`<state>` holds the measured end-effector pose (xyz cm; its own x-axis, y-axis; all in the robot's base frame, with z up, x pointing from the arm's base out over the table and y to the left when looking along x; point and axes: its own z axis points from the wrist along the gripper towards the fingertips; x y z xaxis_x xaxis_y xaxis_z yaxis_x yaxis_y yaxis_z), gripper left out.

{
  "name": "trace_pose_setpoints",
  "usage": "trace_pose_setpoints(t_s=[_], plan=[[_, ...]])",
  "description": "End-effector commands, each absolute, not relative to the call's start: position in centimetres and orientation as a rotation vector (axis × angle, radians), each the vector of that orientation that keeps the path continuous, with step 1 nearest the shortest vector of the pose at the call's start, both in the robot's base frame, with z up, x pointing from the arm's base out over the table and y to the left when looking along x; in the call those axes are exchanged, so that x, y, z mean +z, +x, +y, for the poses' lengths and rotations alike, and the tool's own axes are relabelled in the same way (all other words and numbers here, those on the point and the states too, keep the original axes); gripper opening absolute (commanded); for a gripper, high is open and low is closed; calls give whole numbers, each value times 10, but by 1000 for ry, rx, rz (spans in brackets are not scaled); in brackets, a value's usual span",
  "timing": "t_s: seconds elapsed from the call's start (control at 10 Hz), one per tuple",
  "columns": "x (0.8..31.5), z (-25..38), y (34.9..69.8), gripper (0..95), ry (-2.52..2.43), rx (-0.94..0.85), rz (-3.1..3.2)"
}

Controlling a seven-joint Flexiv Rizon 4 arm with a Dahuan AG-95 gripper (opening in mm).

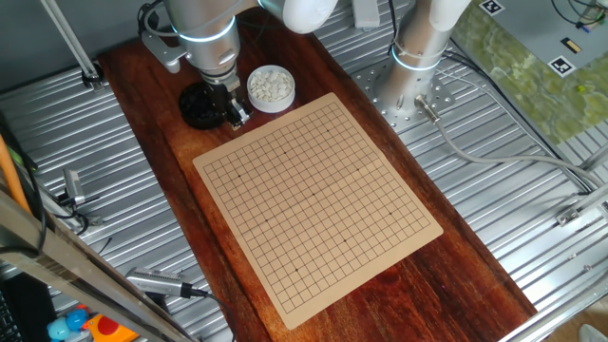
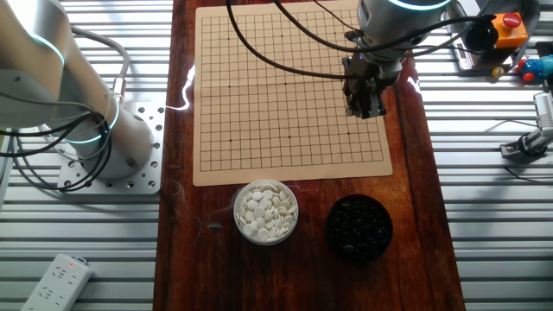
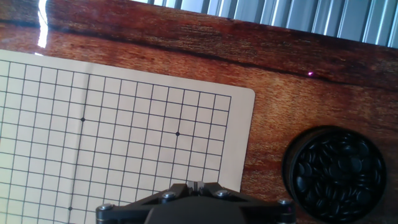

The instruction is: Play the first move as black on the 3-4 point in the upper right corner of the Go board

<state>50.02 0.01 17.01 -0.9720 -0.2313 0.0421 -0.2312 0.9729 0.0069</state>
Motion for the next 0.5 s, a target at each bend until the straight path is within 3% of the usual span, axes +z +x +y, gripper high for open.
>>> trace_pose_setpoints(t_s=[0.1,0.5], plan=[[170,0,500,0,356,-2,-3079],[170,0,500,0,349,-4,-3080]])
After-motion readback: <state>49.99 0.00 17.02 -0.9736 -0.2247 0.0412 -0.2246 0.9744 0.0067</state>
